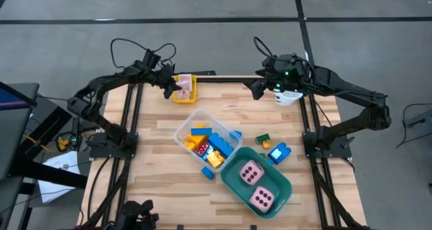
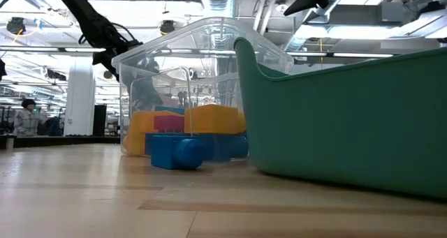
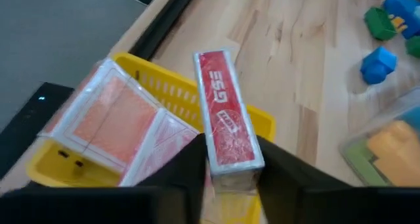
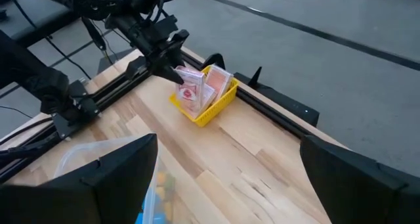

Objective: Pick & Place Toys
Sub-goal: Put the red deck of cards into the yellow bin, then put the light blue game piece into the transparent bin

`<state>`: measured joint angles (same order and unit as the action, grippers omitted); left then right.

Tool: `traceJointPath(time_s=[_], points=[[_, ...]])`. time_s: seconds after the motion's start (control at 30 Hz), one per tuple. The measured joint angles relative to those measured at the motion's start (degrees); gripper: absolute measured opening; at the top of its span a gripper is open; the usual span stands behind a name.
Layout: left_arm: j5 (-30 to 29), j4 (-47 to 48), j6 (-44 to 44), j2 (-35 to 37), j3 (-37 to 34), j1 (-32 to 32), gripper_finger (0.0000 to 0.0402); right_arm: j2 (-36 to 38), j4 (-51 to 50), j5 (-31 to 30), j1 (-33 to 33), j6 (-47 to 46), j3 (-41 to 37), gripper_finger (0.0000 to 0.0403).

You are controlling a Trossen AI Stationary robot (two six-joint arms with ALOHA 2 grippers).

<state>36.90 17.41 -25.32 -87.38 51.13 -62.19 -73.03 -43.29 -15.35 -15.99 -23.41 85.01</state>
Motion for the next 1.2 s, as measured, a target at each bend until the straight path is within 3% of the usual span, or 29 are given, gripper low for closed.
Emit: traceJointPath(time_s=[0.17, 0.33, 0.67, 1.0, 1.2], points=[[-2.05, -0.79, 0.17, 1.81, 0.0, 0.0, 0.0211, 0.0, 0.0, -0.35, 0.0, 0.29, 0.0, 0.0364], [-3.07, -1.34, 1.33, 4.79, 0.0, 0.0, 0.0264, -0.02, 0.0, -1.22, 0.0, 0.91, 0.0, 0.0364], [-4.52, -5.26, 10.24, 15.25, 0.0, 0.3, 0.0256, -0.02, -2.16, -1.93, -0.21, 1.47, 0.0, 0.0364], [-4.7, -8.25, 22.8, 30.5, 0.02, 6.7, 0.0248, -6.73, -24.97, -2.07, -1.65, -4.49, -0.02, 0.0364], [-6.71, -8.39, 26.54, 35.72, 0.02, 11.58, 0.025, -11.43, -37.44, 0.28, 2.65, 5.84, -2.99, 0.0364]])
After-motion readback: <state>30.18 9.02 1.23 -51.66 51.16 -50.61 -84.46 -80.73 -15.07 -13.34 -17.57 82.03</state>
